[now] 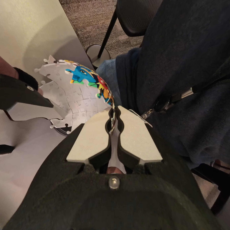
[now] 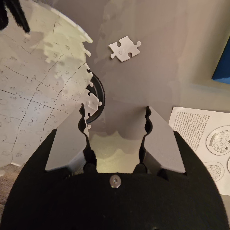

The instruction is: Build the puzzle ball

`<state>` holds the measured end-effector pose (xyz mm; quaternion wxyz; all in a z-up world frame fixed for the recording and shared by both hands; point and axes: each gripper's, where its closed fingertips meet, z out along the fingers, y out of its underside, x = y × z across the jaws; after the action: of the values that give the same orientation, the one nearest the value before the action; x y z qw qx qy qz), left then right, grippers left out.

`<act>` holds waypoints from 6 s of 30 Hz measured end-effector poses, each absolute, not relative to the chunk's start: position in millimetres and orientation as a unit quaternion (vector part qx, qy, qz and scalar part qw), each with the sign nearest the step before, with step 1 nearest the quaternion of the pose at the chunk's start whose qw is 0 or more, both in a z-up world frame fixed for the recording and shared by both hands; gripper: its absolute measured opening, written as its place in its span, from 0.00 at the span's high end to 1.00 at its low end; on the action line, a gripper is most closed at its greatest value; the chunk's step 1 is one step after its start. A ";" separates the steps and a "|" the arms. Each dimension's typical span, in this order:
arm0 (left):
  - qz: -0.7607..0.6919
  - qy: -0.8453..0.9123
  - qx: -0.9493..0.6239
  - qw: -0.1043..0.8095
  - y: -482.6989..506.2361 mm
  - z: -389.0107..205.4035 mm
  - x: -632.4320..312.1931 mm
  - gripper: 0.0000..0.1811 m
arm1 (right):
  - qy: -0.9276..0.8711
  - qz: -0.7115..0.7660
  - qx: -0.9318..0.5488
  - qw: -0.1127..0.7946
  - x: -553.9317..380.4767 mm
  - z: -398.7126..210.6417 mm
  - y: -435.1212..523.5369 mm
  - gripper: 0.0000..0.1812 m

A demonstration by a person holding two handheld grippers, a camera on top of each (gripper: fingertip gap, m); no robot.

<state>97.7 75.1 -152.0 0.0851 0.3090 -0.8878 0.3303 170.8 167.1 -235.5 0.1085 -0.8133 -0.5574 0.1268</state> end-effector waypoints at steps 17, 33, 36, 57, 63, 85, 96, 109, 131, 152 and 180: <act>0.343 -0.881 0.324 0.023 72.6 -152.9 104.7 0.96 | -0.556 0.111 -0.817 0.106 175.2 -234.6 164.0 0.46; 0.346 -0.877 0.330 0.041 72.0 -153.0 102.2 0.97 | -0.523 0.112 -0.834 0.135 176.7 -226.5 181.2 0.53; 0.343 -0.879 0.330 0.043 71.4 -154.7 100.7 0.98 | -0.522 0.114 -0.834 0.139 175.6 -225.3 181.6 0.53; 0.349 -0.873 0.335 0.055 67.7 -154.2 100.3 0.98 | -0.511 0.134 -0.840 0.128 185.3 -234.4 177.4 0.47; 0.348 -0.874 0.335 0.056 66.6 -155.8 100.9 0.98 | -0.506 0.138 -0.842 0.127 187.3 -233.4 178.5 0.47; 0.397 -0.841 0.365 -0.042 77.3 -135.6 120.9 0.88 | -0.509 0.142 -0.833 0.166 188.8 -235.5 177.0 0.48; 0.395 -0.789 0.437 -0.175 123.7 -114.9 120.2 0.68 | -0.481 0.153 -0.839 0.203 186.5 -234.6 180.5 0.51; 0.379 -0.627 0.625 -0.271 169.9 -144.8 110.2 0.39 | -0.296 0.137 -0.901 0.287 184.6 -230.6 194.7 0.76; 0.363 -0.610 0.616 -0.341 186.2 -168.9 130.4 0.38 | -0.184 0.178 -0.919 0.300 188.4 -226.5 201.5 0.82; 0.390 -0.605 0.603 -0.343 186.5 -164.8 127.8 0.39 | -0.302 0.188 -0.906 0.229 220.2 -201.7 87.1 0.81; 0.424 -0.560 0.612 -0.363 194.8 -150.8 109.8 0.39 | -0.294 0.119 -0.901 0.295 209.4 -221.6 86.8 1.00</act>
<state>109.8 194.8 -150.8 -0.3626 0.6124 -0.5599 0.4242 209.4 86.8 -221.6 0.2948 -0.9015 -0.2936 0.1192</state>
